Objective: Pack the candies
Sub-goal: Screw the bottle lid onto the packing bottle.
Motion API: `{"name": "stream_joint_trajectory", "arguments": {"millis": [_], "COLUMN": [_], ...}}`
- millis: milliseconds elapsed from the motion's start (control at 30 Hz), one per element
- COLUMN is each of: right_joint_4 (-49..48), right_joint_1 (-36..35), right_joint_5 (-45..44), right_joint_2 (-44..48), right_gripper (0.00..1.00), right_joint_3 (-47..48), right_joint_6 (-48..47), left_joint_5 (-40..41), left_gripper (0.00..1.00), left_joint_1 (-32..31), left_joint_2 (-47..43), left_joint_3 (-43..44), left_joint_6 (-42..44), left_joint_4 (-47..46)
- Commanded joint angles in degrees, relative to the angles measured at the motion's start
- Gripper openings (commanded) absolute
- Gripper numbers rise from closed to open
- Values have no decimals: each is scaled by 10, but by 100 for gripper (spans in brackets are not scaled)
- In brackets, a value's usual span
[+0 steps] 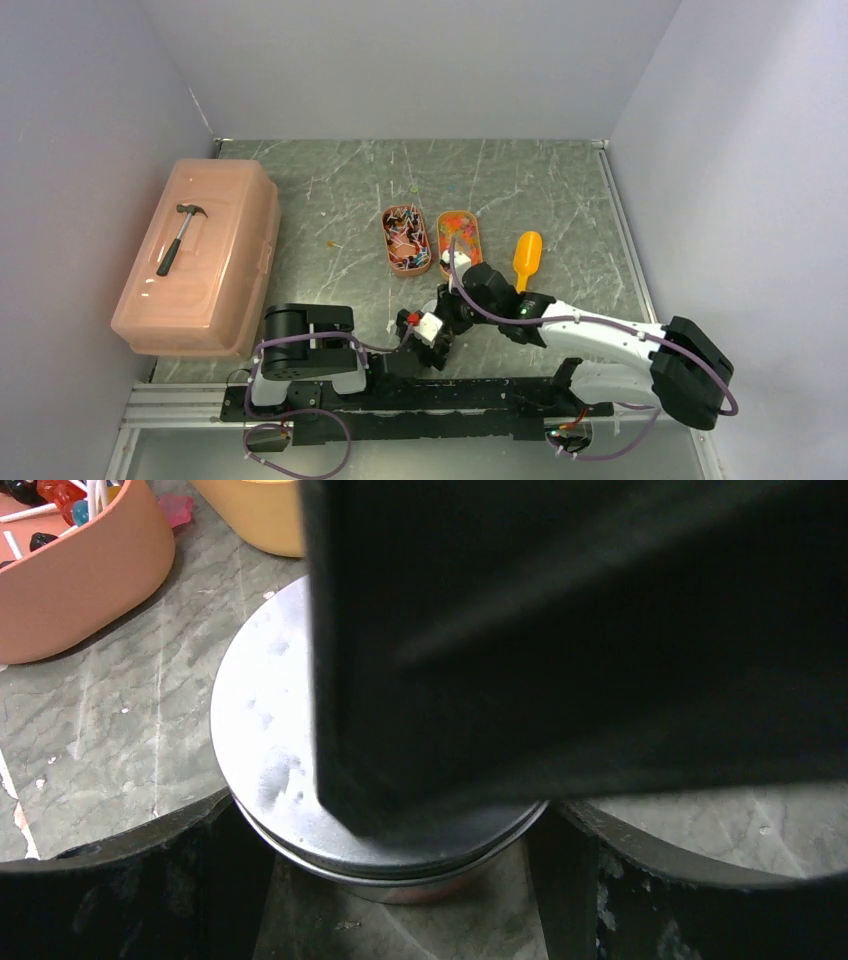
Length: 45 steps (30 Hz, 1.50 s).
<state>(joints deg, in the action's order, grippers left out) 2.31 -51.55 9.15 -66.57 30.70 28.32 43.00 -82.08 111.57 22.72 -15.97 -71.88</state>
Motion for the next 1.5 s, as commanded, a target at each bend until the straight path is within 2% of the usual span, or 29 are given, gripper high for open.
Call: {"name": "stream_joint_trajectory", "arguments": {"millis": [0, 333, 467, 633, 800, 933, 1067, 1200, 1467], "right_joint_4": [86, 143, 180, 217, 223, 209, 172, 130, 86], "right_joint_1": [-26, -29, -28, -27, -25, -17, 8, 63, 90], "right_joint_5": [17, -44, -89, -153, -176, -181, -169, -95, -29], "right_joint_2": [19, 103, 137, 186, 207, 182, 139, 78, -16], "right_gripper": [12, 12, 16, 26, 33, 39, 41, 35, 31], "right_joint_3": [-45, -46, -20, 10, 30, 57, 70, 79, 103], "right_joint_6": [51, 73, 75, 76, 70, 47, 4, -26, -52], "left_joint_5": [-13, -18, -22, -27, -26, -28, -29, -30, -32], "left_gripper": [83, 83, 84, 88, 91, 91, 91, 90, 88], "left_joint_1": [12, 13, 12, 11, 7, 5, 4, 4, 4], "left_joint_2": [33, 30, 27, 26, 19, 22, 24, 25, 28], "left_joint_3": [-15, -13, -12, -3, 3, 7, 10, 10, 9], "left_joint_6": [-20, -14, -11, -7, -6, -3, -3, -4, -6], "left_joint_4": [170, 171, 174, 186, 200, 201, 203, 205, 205]}}
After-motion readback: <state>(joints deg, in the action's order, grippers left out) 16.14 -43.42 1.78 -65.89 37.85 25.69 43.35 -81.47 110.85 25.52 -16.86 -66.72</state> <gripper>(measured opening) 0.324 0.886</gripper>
